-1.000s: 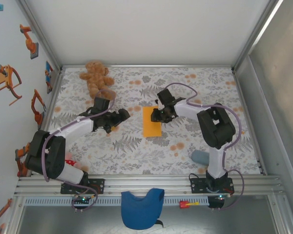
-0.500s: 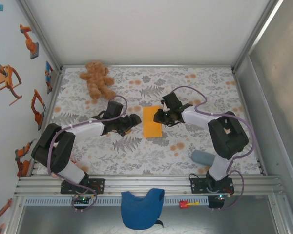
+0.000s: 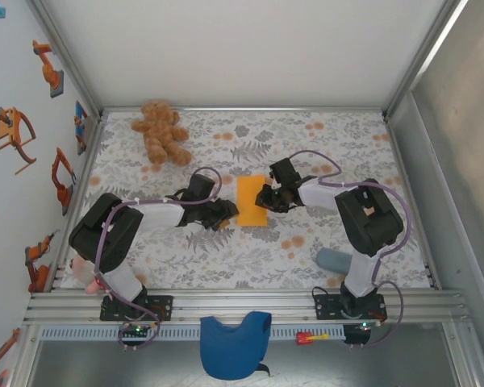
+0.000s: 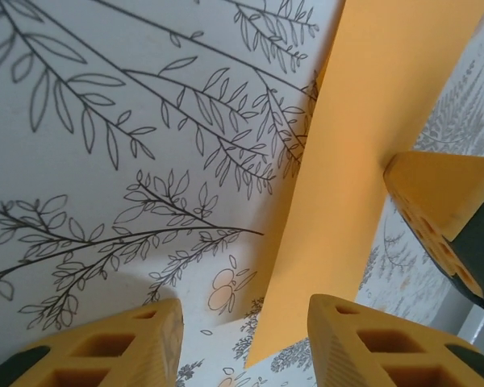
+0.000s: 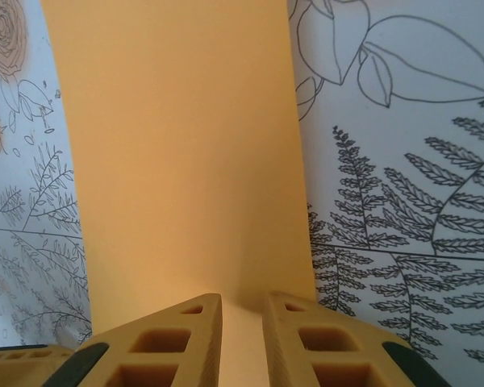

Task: Fold a paper plane with a square sheet of paper (pick it up from the middle)
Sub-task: Third fold the triangle at the center of the table.

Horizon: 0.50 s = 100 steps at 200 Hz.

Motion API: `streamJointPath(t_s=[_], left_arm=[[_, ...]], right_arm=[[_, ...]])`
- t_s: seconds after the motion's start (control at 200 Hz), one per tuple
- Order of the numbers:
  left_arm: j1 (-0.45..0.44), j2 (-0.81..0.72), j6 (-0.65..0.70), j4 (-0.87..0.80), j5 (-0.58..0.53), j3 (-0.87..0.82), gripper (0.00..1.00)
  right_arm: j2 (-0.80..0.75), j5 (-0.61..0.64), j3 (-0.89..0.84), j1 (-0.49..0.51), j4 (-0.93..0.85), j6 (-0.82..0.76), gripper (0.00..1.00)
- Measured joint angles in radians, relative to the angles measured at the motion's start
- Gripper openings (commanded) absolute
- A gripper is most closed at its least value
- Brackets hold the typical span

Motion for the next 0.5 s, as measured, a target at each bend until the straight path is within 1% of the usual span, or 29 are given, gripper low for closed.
streamJointPath(t_s=[0.105, 0.23, 0.501], left_arm=[[-0.005, 0.021, -0.005, 0.01, 0.007, 0.014, 0.37], [-0.007, 0.045, -0.003, 0.01, 0.026, 0.039, 0.34], [0.002, 0.073, 0.016, 0.016, 0.069, 0.092, 0.33]], right_arm=[[0.0, -0.016, -0.008, -0.007, 0.015, 0.01, 0.21], [0.0, -0.027, -0.013, -0.011, 0.023, 0.011, 0.2], [0.0, -0.037, -0.018, -0.014, 0.033, 0.011, 0.2]])
